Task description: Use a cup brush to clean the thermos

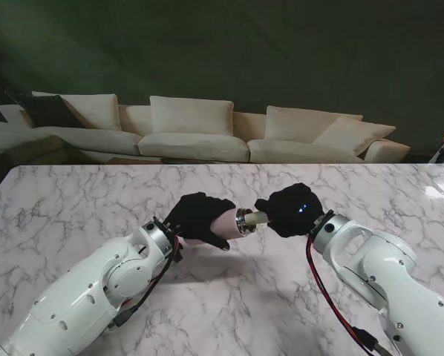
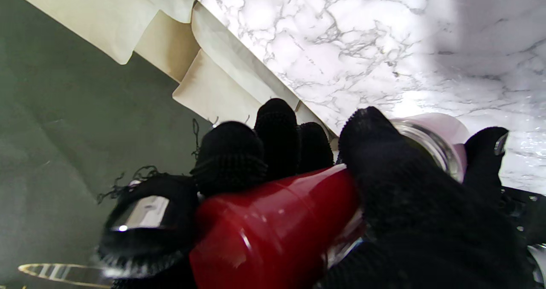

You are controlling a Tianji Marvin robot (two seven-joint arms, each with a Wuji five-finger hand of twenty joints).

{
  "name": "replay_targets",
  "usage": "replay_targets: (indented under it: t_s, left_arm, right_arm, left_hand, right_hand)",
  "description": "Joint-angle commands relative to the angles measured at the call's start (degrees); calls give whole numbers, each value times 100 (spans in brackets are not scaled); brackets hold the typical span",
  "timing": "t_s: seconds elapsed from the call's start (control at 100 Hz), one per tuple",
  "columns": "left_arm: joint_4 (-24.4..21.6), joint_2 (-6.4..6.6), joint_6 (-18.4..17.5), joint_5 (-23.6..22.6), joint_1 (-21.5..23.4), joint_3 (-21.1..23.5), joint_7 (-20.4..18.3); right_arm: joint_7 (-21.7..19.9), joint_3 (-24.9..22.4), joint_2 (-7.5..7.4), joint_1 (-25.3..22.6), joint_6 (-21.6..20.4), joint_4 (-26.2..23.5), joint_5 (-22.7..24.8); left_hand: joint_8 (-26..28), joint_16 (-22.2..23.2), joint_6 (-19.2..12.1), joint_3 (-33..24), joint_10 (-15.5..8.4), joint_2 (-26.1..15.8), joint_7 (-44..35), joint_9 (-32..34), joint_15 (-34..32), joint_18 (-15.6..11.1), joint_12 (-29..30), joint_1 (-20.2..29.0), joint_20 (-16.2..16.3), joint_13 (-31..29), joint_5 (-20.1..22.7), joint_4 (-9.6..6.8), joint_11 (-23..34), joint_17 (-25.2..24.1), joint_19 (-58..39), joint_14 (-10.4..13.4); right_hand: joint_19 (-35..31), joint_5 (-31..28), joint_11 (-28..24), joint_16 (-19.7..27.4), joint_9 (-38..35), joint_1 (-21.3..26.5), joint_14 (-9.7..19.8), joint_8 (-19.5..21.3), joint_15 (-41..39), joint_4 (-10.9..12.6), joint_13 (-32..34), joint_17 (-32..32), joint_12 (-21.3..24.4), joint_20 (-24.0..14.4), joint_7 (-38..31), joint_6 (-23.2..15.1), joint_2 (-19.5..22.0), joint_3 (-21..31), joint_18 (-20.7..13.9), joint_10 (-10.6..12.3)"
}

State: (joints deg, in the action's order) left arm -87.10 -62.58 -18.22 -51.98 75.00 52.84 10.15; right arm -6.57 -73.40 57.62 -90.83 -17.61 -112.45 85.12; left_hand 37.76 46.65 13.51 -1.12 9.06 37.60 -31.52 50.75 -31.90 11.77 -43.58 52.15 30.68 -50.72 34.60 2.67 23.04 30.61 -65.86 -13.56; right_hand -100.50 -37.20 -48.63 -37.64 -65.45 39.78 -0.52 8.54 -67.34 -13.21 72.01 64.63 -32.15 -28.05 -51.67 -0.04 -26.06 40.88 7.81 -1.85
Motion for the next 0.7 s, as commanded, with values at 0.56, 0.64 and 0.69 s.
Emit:
replay_targets:
  t_s: [0.56,0.64,0.69]
  left_arm:
    - [-79,5,-6,-39,37,70,-92]
    - [-89,-3,1,-20,22,32,-85]
    - [-96,-7,5,-8,9,-1,-87]
  right_arm:
    - [77,-139,46,-124,136,-45,-60]
    - [26,-31,42,-45,151,41,-98]
    - [-8,58,37,26,154,108,-120]
  left_hand:
    - [119,373,-1098,-2880,-581,-2402,-762,197,-952,-423,-166,1888,150,-404,659,-324,295,110,-274,639]
    - [119,374,-1092,-2881,-581,-2402,-762,200,-955,-422,-167,1887,152,-404,663,-324,297,112,-278,634]
    - [119,374,-1100,-2881,-582,-2403,-763,202,-956,-424,-167,1887,153,-403,664,-325,299,112,-279,641]
  right_hand:
    - [-651,-305,-166,16,-191,901,-44,17,-289,124,349,211,-35,109,-165,-320,684,615,-437,-160]
    - [-650,-305,-165,20,-200,896,-43,22,-289,141,350,212,-36,113,-160,-285,663,628,-429,-162]
    - [-648,-305,-165,21,-208,887,-37,23,-292,145,352,216,-36,117,-157,-280,655,634,-432,-157]
